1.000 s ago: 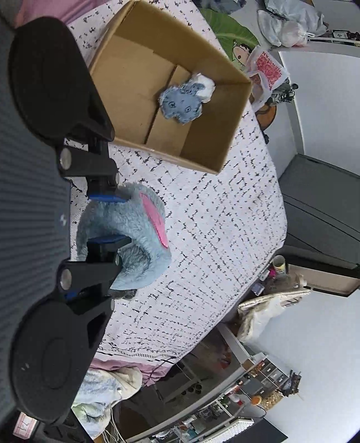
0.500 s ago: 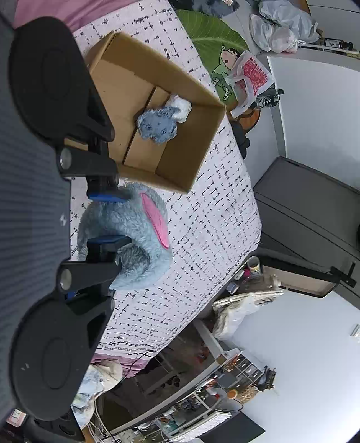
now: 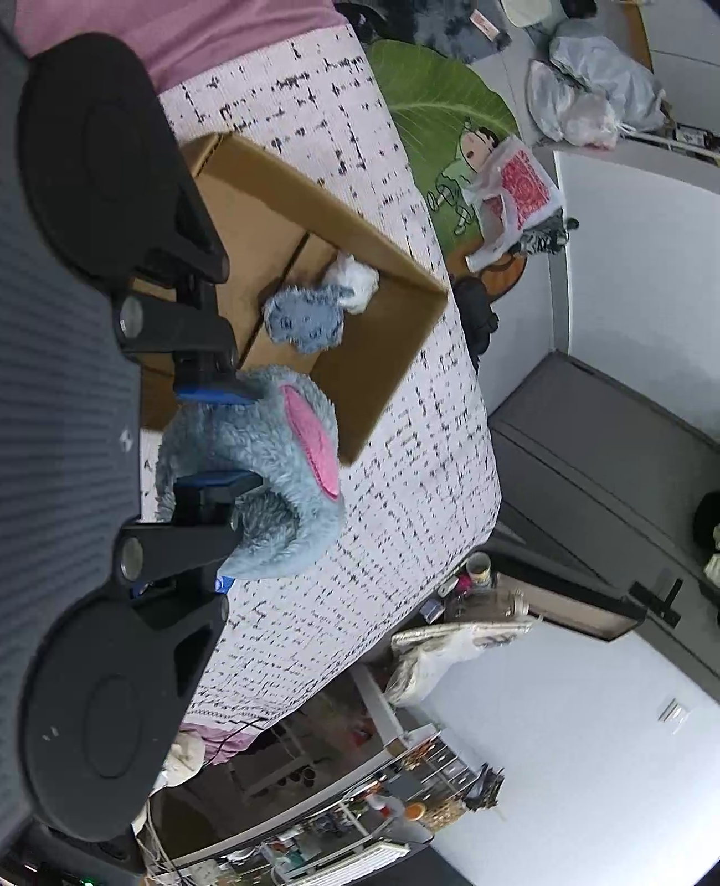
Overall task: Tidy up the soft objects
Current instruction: 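Lift the grey plush with both tools and carry it over the box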
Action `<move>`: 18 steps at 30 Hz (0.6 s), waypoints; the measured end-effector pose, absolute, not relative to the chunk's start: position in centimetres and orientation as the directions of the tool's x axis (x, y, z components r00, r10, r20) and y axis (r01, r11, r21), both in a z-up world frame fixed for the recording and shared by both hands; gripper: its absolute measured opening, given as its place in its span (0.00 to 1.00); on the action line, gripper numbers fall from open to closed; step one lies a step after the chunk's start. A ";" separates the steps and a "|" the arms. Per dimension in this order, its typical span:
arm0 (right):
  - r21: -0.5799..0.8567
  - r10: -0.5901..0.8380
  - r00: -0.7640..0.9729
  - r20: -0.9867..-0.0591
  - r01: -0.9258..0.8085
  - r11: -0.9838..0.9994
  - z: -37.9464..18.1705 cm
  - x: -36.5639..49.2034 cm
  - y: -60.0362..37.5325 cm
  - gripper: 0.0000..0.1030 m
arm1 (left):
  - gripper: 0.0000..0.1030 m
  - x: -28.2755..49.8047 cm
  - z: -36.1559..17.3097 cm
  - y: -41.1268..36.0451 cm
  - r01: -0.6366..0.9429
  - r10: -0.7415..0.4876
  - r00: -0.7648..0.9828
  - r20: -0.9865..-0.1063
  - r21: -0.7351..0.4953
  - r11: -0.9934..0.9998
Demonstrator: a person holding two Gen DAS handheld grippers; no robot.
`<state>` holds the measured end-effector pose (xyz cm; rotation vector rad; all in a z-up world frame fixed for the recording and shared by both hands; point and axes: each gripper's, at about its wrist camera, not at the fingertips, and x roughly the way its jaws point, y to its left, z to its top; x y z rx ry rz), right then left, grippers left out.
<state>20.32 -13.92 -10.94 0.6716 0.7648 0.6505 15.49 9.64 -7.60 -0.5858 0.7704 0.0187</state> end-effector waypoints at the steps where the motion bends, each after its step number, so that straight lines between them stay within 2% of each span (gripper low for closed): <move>1: 0.733 0.730 0.550 -0.406 -0.281 0.619 -11.0 20.4 -13.4 0.26 | 0.22 15.5 -7.9 10.0 -0.234 -0.189 0.726 -0.661 -0.496 0.836; 9: 0.709 0.727 0.516 -0.452 -0.286 0.644 -12.1 21.2 -10.2 0.30 | 0.22 15.8 -9.8 12.8 -0.318 -0.145 0.734 -0.664 -0.525 0.789; 18: 0.680 0.697 0.517 -0.497 -0.269 0.683 -12.7 21.8 -9.1 0.32 | 0.22 16.6 -11.5 13.8 -0.340 -0.121 0.748 -0.653 -0.533 0.775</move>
